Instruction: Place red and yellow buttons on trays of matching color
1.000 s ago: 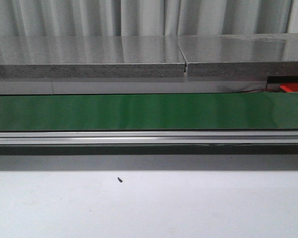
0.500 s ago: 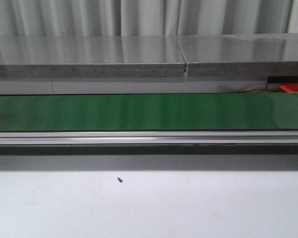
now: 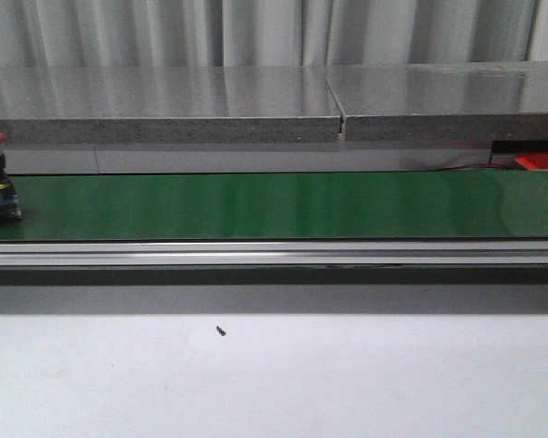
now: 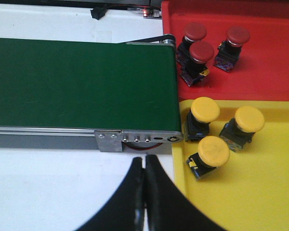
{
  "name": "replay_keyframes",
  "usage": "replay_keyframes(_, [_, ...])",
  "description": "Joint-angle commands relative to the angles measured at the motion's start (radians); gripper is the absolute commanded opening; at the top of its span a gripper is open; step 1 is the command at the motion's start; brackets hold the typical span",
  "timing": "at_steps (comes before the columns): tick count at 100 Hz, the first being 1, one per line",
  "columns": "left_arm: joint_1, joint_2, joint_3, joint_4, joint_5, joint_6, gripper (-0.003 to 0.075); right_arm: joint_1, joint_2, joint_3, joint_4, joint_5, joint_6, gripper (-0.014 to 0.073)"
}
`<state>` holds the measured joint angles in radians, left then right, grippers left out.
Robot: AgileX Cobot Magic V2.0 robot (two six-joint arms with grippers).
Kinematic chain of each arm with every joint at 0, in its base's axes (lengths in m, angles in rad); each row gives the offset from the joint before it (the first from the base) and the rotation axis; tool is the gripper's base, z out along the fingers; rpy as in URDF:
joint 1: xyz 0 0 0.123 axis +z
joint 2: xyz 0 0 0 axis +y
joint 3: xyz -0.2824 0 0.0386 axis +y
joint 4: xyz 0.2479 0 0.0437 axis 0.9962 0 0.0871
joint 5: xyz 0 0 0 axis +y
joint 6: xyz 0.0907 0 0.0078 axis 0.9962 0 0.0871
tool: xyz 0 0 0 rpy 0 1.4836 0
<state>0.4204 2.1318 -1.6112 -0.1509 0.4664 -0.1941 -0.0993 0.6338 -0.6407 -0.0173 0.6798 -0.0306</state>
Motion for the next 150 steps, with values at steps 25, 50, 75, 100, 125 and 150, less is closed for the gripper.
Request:
replay_keyframes(25, [-0.001,-0.078,-0.030,0.006,-0.016,0.002,0.0125,0.000,-0.003,-0.026,-0.006,-0.059,-0.010,-0.0067])
replay_keyframes(50, [-0.001,-0.185,-0.002,0.039,0.046,0.002,0.0125,0.000,-0.003,-0.026,-0.006,-0.060,-0.010,-0.0067])
replay_keyframes(75, [-0.003,-0.409,0.282,0.037,-0.108,0.002,0.0125,0.000,-0.003,-0.026,-0.006,-0.060,-0.010,-0.0067])
replay_keyframes(100, [-0.005,-0.571,0.471,0.014,-0.137,0.002,0.0125,0.000,-0.003,-0.026,-0.006,-0.060,-0.010,-0.0067])
replay_keyframes(125, [-0.090,-0.586,0.472,0.014,-0.044,0.034,0.0125,0.000,-0.003,-0.026,-0.006,-0.060,-0.010,-0.0067])
replay_keyframes(150, [-0.192,-0.586,0.472,-0.006,-0.042,0.036,0.0125,0.000,-0.003,-0.026,-0.006,-0.060,-0.010,-0.0067])
